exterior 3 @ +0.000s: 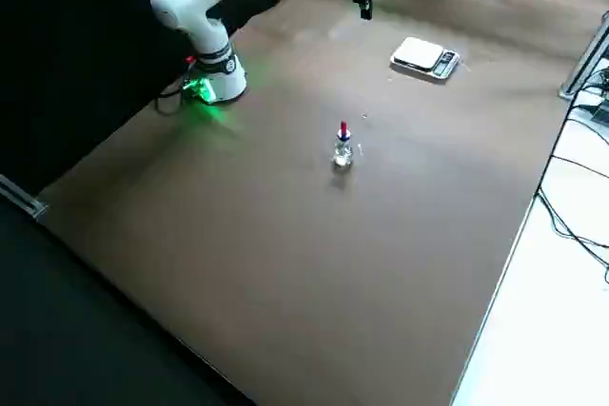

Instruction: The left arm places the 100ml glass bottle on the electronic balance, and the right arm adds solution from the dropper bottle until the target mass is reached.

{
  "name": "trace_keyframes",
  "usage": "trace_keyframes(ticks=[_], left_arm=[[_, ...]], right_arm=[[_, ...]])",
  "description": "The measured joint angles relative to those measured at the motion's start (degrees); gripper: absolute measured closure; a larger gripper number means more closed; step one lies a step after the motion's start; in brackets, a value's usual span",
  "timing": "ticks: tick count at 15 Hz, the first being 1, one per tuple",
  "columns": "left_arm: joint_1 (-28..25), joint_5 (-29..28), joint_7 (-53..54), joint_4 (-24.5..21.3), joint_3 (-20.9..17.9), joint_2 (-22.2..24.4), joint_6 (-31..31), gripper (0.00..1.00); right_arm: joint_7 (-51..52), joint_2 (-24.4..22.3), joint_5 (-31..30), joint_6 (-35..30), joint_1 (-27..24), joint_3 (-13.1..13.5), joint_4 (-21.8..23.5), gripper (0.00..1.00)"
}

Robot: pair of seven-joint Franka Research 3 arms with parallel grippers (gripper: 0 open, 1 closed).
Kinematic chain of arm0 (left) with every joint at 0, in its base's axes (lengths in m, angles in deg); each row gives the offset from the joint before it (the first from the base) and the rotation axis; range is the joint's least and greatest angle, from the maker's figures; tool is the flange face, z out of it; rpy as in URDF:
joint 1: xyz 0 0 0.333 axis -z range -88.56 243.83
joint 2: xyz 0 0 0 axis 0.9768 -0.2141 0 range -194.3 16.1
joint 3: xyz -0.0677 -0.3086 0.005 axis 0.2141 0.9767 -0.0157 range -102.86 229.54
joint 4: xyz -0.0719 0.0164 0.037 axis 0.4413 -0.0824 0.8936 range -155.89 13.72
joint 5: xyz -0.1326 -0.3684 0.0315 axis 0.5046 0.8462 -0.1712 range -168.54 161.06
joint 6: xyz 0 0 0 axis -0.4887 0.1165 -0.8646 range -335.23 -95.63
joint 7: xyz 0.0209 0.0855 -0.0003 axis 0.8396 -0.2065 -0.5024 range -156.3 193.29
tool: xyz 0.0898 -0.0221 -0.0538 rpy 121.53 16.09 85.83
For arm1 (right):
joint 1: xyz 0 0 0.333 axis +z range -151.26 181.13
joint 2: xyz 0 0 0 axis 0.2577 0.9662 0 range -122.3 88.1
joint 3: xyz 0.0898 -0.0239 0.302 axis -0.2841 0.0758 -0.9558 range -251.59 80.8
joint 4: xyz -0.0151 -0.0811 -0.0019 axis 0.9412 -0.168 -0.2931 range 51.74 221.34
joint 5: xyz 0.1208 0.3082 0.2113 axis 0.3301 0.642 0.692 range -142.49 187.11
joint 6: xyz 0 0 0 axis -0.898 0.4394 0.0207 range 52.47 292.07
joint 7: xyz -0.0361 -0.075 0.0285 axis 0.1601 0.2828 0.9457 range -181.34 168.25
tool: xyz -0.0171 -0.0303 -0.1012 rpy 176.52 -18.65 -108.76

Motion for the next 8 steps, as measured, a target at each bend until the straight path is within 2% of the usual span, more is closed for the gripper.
trace_keyframes(ticks=[4,8], left_arm=[[0.40,-0.01,0.00,-12.45,0.33,-0.06,-17.02,0.00],[0.37,-0.03,0.07,-19.17,0.33,-0.04,-26.45,0.00]], right_arm=[[0.00,0.00,-1.95,0.64,-0.02,0.05,-0.01,0.00],[-0.01,0.00,-2.26,0.78,-0.03,0.06,0.00,0.00]])
